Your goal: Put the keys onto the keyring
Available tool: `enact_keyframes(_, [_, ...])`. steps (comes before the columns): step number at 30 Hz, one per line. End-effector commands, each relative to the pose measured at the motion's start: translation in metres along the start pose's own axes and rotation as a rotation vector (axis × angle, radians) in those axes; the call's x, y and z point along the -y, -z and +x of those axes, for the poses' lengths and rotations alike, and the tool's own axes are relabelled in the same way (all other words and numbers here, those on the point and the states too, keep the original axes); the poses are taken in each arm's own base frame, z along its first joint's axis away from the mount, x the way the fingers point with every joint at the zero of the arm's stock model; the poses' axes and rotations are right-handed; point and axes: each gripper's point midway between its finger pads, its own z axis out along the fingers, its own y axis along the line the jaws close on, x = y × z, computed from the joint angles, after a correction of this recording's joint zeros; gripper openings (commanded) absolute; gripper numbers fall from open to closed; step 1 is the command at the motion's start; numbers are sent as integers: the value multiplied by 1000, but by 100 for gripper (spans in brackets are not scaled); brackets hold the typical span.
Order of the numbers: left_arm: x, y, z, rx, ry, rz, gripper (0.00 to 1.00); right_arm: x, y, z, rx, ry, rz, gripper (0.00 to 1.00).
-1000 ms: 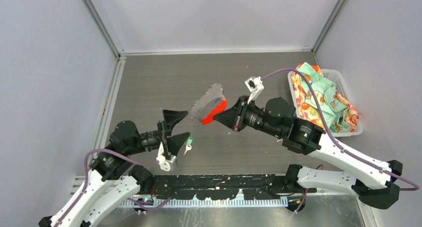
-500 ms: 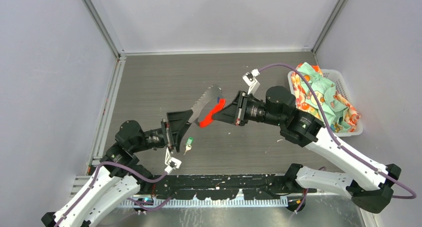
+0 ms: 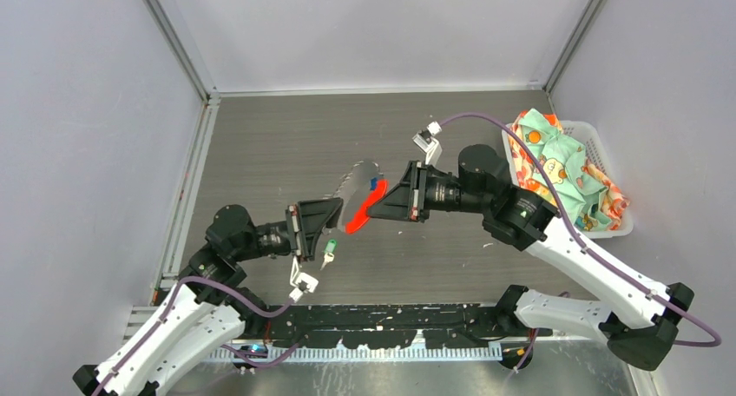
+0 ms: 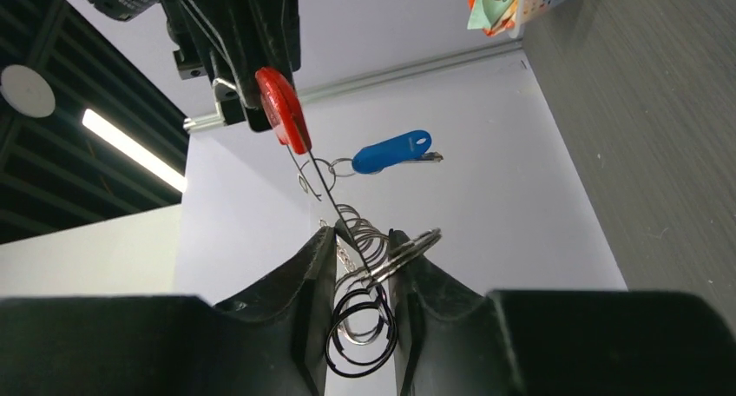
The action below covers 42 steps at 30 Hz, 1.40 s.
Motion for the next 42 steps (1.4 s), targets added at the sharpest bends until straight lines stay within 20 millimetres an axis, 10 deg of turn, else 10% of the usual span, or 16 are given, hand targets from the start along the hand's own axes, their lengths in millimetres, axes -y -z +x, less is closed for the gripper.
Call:
enact_keyframes(1, [-46, 5, -7, 47, -55, -121, 24, -27, 3, -6, -17, 6, -102, 1])
enact_keyframes(7, [-51, 10, -32, 158, -7, -138, 4, -16, -2, -7, -51, -10, -60, 22])
enact_keyframes(14, [-36, 23, -43, 166, 211, -42, 0, -7, 23, -26, 21, 178, 68, 99])
enact_keyframes(21, [-18, 33, -44, 95, 781, 124, 0, -4, 60, -39, 82, 582, 171, 100])
enact_keyframes(28, [-6, 25, -55, 46, 1353, 303, 0, -23, 50, -32, 47, 931, -28, 100])
enact_keyframes(42, [-34, 17, -57, 98, 1509, 269, 0, -14, -12, 23, -176, 1161, -200, 96])
